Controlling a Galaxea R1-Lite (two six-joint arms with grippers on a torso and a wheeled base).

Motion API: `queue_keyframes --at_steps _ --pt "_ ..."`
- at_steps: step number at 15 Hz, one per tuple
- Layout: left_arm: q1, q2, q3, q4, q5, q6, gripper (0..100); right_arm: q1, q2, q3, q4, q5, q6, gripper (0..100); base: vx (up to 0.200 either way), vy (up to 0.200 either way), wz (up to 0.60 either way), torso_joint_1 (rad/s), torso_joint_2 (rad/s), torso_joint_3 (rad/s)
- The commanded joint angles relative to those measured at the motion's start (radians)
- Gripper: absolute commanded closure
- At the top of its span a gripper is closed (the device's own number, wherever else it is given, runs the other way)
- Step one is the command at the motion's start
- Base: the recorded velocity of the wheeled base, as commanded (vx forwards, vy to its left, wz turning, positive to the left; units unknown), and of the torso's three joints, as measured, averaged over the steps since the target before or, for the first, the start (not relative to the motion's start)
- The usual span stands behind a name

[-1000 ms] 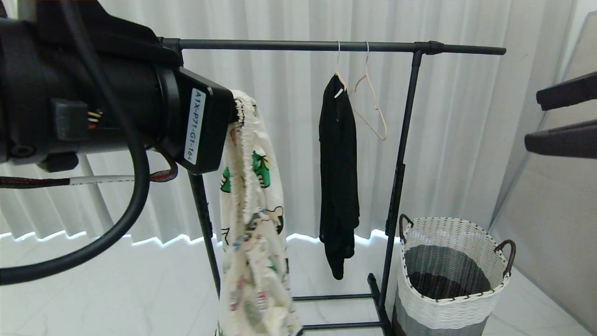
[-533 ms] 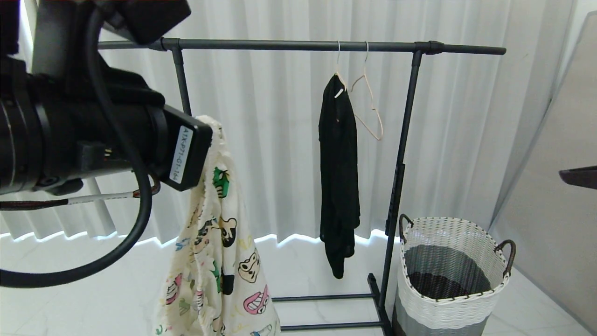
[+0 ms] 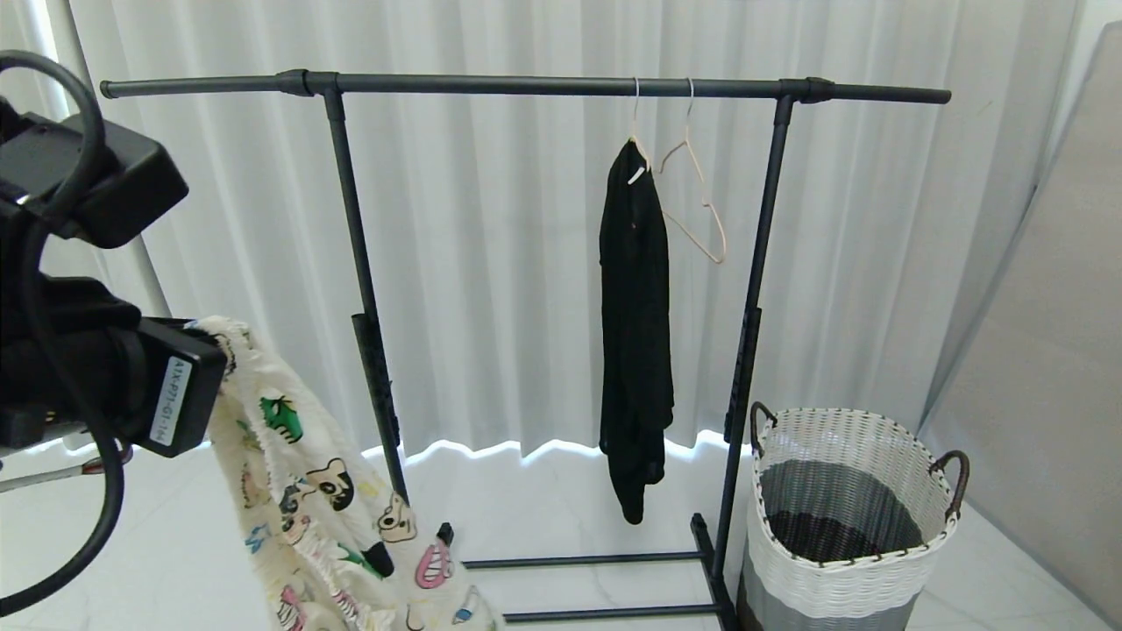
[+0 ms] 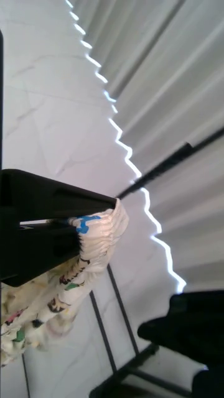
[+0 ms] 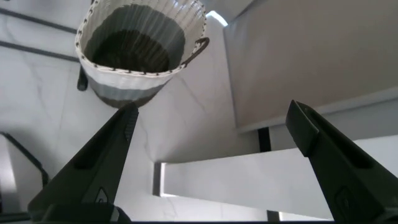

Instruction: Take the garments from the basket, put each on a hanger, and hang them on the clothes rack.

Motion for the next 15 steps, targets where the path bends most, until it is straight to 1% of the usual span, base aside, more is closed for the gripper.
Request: queue_keyframes --at_steps 1,2,4,6,9,10,12,14,15 --pt "0.022 -0.058 0.045 0.001 -0.001 -0.001 100 -0.022 -0.036 0.071 -0.059 0.003 0.001 0 0.000 0.000 0.00 0.000 0.00 0.000" --pt "0.024 -0.069 0.064 0.000 -0.001 -0.001 100 -0.045 -0.036 0.099 -0.108 0.009 0.001 0 0.000 0.000 0.00 0.000 0.00 0.000" --pt "0.025 -0.079 0.085 0.000 0.000 -0.001 100 -0.093 -0.032 0.137 -0.163 0.012 0.001 0 0.000 0.000 0.00 0.029 -0.10 -0.122" --pt "0.027 -0.079 0.097 -0.006 0.000 -0.004 100 -0.109 -0.033 0.143 -0.174 0.015 0.001 0 0.000 0.000 0.00 0.134 -0.38 -0.249" --pt "0.027 -0.079 0.108 -0.006 -0.001 -0.005 100 -0.109 -0.032 0.146 -0.186 0.017 0.001 0 0.000 0.000 0.00 0.154 -0.44 -0.281" --pt "0.027 -0.081 0.128 -0.011 -0.001 -0.007 100 -0.109 -0.032 0.149 -0.192 0.032 0.001 0 0.000 0.000 0.00 0.178 -0.46 -0.290" --pt "0.027 -0.096 0.173 -0.054 -0.001 -0.005 100 -0.111 -0.026 0.148 -0.204 0.066 0.001 0 0.000 0.000 0.00 0.188 -0.46 -0.286" --pt "0.028 -0.096 0.197 -0.120 -0.001 0.002 100 -0.111 -0.007 0.148 -0.252 0.069 0.001 0 0.000 0.000 0.00 0.183 -0.48 -0.278" --pt "0.035 -0.096 0.196 -0.121 -0.001 0.002 100 -0.111 0.000 0.148 -0.266 0.070 0.001 0 0.000 0.000 0.00 0.193 -0.47 -0.281"
